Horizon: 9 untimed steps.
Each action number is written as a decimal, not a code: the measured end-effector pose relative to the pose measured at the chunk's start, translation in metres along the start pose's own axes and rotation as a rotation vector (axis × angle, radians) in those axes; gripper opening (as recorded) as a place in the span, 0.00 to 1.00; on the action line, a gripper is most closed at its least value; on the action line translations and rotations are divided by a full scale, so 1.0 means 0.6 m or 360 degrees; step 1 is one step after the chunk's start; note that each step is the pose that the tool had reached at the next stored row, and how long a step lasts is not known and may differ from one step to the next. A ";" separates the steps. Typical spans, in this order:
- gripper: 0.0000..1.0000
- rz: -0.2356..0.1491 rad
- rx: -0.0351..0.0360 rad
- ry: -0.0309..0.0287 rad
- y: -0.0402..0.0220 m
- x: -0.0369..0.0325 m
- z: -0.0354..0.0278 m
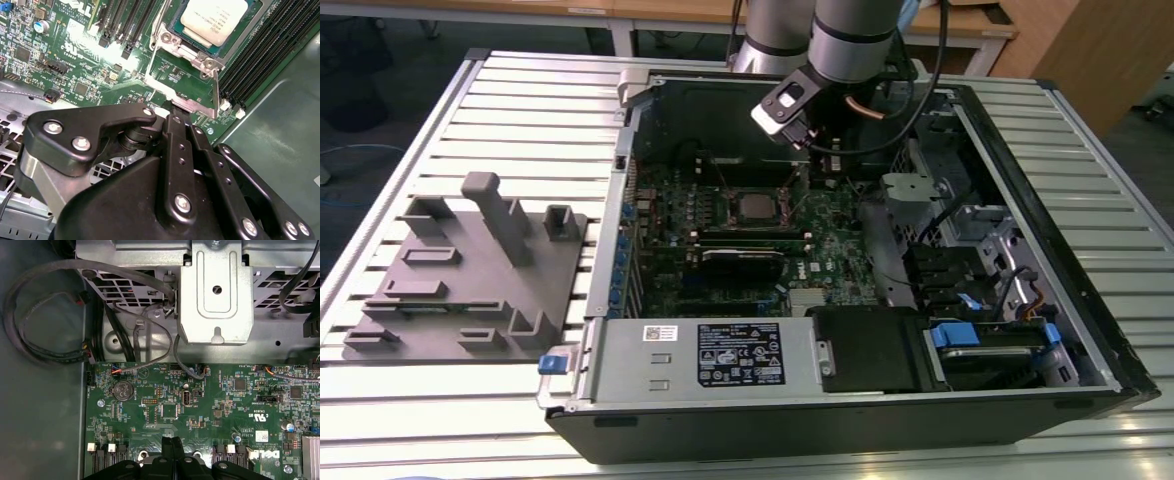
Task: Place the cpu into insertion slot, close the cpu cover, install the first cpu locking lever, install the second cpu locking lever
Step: 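Close the cpu cover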
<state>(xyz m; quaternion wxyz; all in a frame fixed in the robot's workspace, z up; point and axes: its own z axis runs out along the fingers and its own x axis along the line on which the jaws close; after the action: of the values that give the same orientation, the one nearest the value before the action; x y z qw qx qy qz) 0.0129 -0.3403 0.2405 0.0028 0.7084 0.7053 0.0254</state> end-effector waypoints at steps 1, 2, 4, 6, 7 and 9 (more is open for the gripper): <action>0.11 0.0000 0.0000 0.00001 0.000 0.000 0.000; 0.11 0.0000 0.0000 0.00001 -0.001 0.000 0.000; 0.11 0.0000 0.0000 -0.00001 -0.002 0.000 0.001; 0.11 0.0000 0.0000 -0.00001 -0.003 0.000 0.001; 0.11 0.0000 0.0000 -0.00001 -0.004 0.000 0.001; 0.11 0.0000 0.0000 -0.00002 -0.006 0.000 0.002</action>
<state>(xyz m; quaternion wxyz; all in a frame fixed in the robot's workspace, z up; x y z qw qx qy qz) 0.0096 -0.3403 0.2395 0.0029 0.7084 0.7053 0.0253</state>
